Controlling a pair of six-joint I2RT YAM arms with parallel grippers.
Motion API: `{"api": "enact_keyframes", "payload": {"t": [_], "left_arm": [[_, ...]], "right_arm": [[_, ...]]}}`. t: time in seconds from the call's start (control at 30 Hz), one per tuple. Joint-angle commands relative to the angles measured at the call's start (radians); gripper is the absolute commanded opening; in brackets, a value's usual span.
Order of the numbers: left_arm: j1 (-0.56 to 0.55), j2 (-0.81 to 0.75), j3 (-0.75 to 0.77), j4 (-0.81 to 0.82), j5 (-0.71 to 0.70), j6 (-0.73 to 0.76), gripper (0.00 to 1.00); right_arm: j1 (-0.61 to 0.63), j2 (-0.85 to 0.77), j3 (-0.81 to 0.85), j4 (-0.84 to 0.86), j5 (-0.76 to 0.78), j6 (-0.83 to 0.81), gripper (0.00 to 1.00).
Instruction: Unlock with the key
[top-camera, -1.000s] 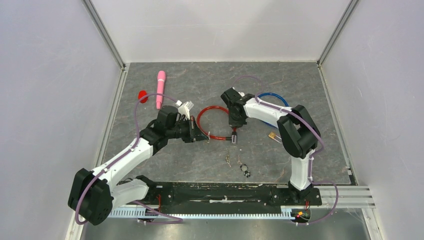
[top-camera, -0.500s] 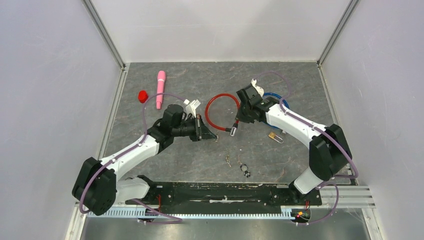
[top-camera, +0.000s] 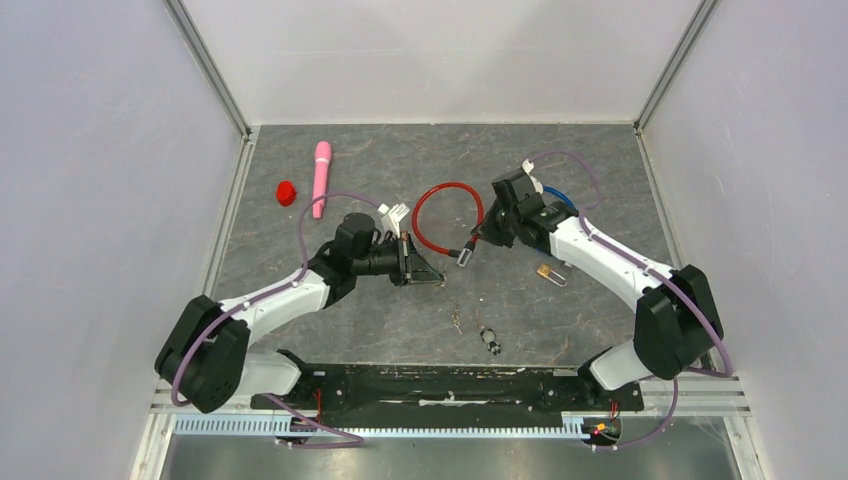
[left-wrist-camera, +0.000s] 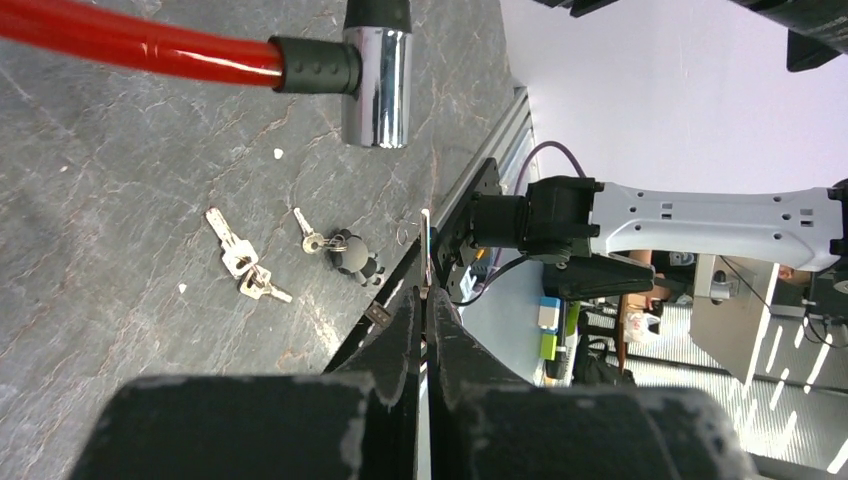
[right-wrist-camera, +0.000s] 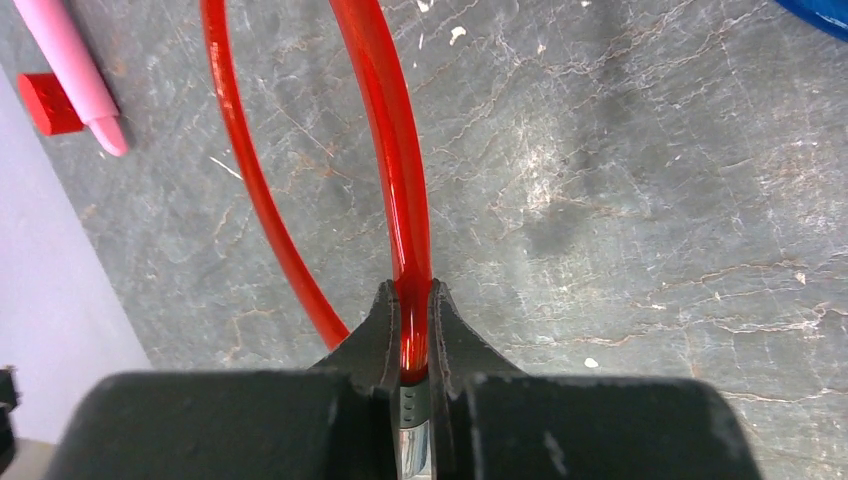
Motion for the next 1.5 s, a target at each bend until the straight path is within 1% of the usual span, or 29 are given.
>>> {"api": "enact_keyframes", "payload": {"t": [0.0,0.1,0.27,0.37,0.57,0.67,0.93,1.07,1.27,1.47], "left_arm": [[-0.007,0.037,-0.019,0.144,0.064,-0.077,0.02],[-0.014,0.057,-0.026,0.183,0.072,-0.092,0.02],[-0.017,0.091,-0.066,0.321,0.077,-0.165,0.02],[-0.017,0.111,-0.083,0.376,0.08,-0.196,0.02],[-0.017,0.126,-0.109,0.436,0.08,-0.236,0.02],[-0.016,0.133,-0.127,0.492,0.08,-0.275,0.02],[-0.019,0.191,-0.23,0.847,0.027,-0.487,0.02],[-0.021,0.229,-0.279,1.029,-0.005,-0.57,0.02],[-0.023,0.312,-0.304,1.208,-0.02,-0.65,0.02],[-0.031,0.351,-0.3,1.278,-0.018,-0.68,0.02]], "right_arm": [[-0.015,-0.042,0.027,0.054,-0.043,0.05,0.0],[-0.023,-0.044,0.026,0.055,-0.057,0.066,0.0],[-0.03,-0.052,0.019,0.073,-0.114,0.088,0.0],[-0.037,-0.054,0.015,0.086,-0.148,0.098,0.0],[-0.045,-0.059,0.01,0.096,-0.163,0.106,0.0],[-0.044,-0.062,0.003,0.106,-0.177,0.111,0.0],[-0.052,-0.097,-0.051,0.179,-0.219,0.158,0.0],[-0.059,-0.12,-0.081,0.227,-0.24,0.174,0.0],[-0.064,-0.14,-0.098,0.247,-0.248,0.179,0.0],[-0.066,-0.153,-0.107,0.263,-0.256,0.182,0.0]]}}
